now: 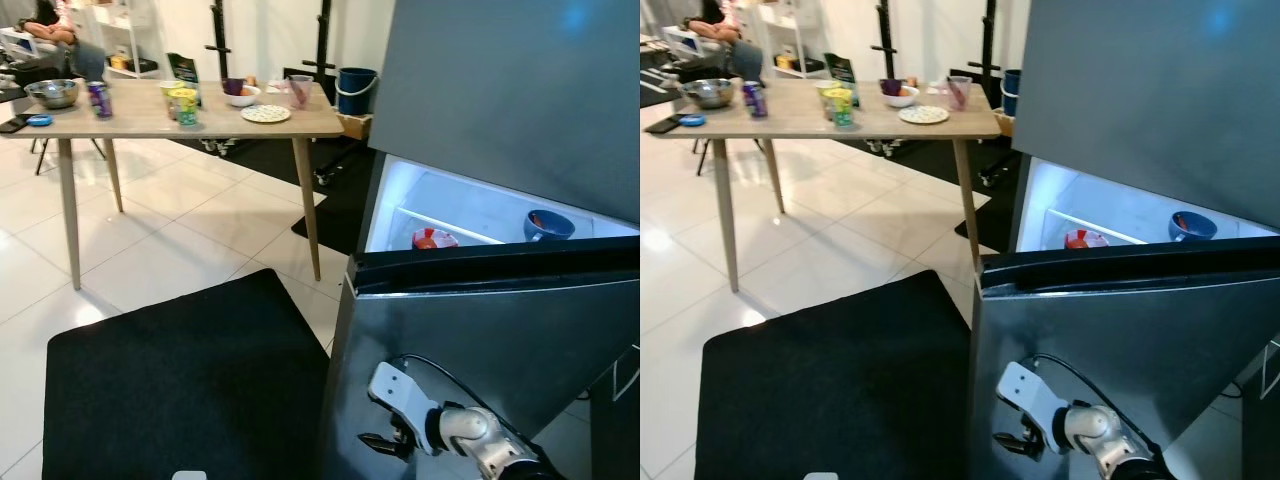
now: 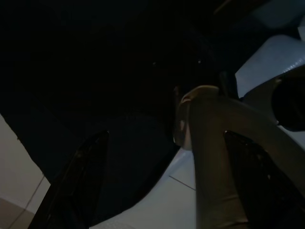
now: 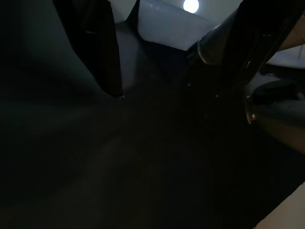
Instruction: Restocking fridge
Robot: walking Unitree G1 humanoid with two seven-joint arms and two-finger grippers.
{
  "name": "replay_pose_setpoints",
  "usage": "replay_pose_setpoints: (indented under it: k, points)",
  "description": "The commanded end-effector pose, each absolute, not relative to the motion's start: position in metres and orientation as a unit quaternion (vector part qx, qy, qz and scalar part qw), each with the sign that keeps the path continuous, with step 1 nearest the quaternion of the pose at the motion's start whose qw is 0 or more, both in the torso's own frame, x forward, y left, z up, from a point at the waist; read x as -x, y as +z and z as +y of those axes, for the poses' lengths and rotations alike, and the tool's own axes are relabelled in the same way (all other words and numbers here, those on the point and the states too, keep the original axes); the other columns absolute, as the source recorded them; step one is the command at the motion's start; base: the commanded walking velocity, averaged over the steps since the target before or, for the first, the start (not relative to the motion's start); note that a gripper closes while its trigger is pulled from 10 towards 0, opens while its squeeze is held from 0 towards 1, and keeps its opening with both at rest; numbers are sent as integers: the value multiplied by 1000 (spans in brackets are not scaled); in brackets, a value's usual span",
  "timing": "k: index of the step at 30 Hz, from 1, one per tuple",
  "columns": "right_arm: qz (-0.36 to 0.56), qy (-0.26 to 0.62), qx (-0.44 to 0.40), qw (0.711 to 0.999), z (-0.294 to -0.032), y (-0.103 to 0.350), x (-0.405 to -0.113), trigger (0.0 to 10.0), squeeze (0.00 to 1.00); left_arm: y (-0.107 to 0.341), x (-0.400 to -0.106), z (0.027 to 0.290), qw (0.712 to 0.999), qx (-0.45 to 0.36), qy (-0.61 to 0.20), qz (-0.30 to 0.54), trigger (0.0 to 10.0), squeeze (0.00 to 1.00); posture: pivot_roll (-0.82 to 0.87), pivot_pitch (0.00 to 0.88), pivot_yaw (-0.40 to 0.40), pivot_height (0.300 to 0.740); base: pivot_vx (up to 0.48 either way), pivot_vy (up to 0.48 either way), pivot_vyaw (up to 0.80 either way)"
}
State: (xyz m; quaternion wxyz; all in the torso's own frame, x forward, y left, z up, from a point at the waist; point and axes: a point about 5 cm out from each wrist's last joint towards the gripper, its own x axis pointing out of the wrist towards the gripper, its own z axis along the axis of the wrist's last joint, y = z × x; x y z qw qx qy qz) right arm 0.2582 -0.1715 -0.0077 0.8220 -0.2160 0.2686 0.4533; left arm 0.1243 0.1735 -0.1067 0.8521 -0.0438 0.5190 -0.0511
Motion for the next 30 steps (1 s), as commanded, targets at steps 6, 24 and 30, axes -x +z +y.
replay_pose_setpoints:
  k: [6, 24, 30]
  points:
    - [258, 452, 218, 825, -169, -3, -264, 10000, 0, -110, -115, 167, 841, 46, -64, 535, 10000, 0, -68, 24, -24, 740, 366, 0, 0]
    - [246, 423, 230, 842, -171, 2, -273, 10000, 0, -109, -118, 166, 845, 59, -55, 528, 10000, 0, -67, 25, -24, 740, 254, 0, 0]
    - [242, 411, 235, 847, -172, 4, -277, 10000, 0, -109, -118, 166, 846, 62, -53, 527, 10000, 0, -66, 26, -27, 740, 0, 0, 0]
